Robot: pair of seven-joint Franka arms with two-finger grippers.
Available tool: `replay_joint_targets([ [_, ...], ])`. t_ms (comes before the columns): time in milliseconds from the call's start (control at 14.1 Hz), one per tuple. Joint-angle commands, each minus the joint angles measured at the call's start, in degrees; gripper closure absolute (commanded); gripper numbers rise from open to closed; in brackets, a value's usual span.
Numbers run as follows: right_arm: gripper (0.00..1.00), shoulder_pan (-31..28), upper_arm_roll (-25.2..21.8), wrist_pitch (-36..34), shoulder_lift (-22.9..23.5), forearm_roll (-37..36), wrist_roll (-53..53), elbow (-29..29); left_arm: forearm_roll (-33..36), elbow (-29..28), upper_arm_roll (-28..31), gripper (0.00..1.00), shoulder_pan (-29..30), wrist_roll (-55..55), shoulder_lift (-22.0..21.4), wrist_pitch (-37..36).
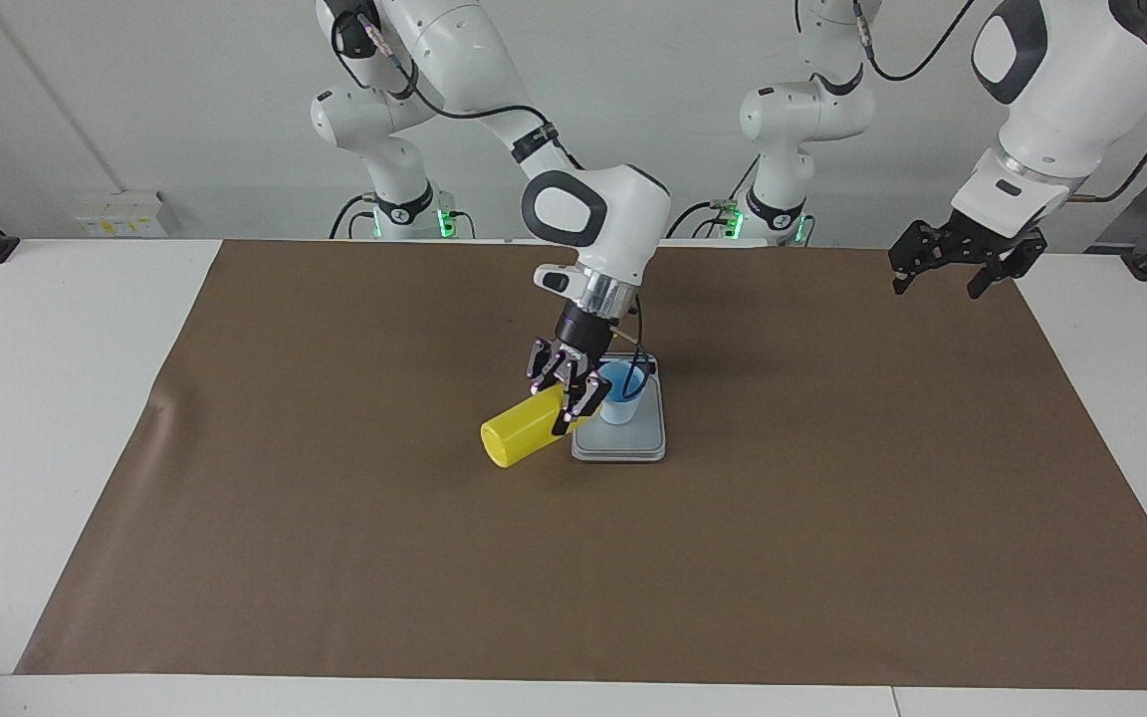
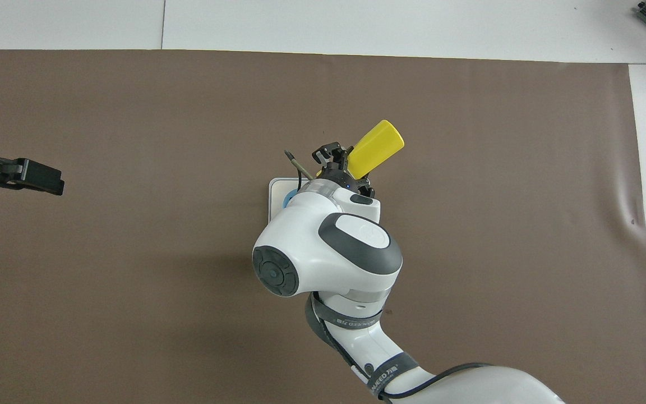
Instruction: Pour seasoning into cup on scale with both arms
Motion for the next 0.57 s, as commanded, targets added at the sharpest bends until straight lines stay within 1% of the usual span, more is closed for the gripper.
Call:
replay_joint_targets([
  [0,1.00,-2.03,0.49,-0.06,-0.55,1.27,1.58,1.00,0.11,-1.59,-0.31,0.00,0.58,-0.44,-1.53,0.24],
  [213,1.00,-3.09,0.32,2.31,-1.51,6.70,2.37,1.09,0.11,-1.59,-0.31,0.00,0.58,-0.44,-1.53,0.24],
  [496,1.00,-5.55,0.41,2.49,-4.15,12.94,2.20,1.18,0.11,-1.59,-0.31,0.00,0.58,-0.44,-1.53,0.24],
])
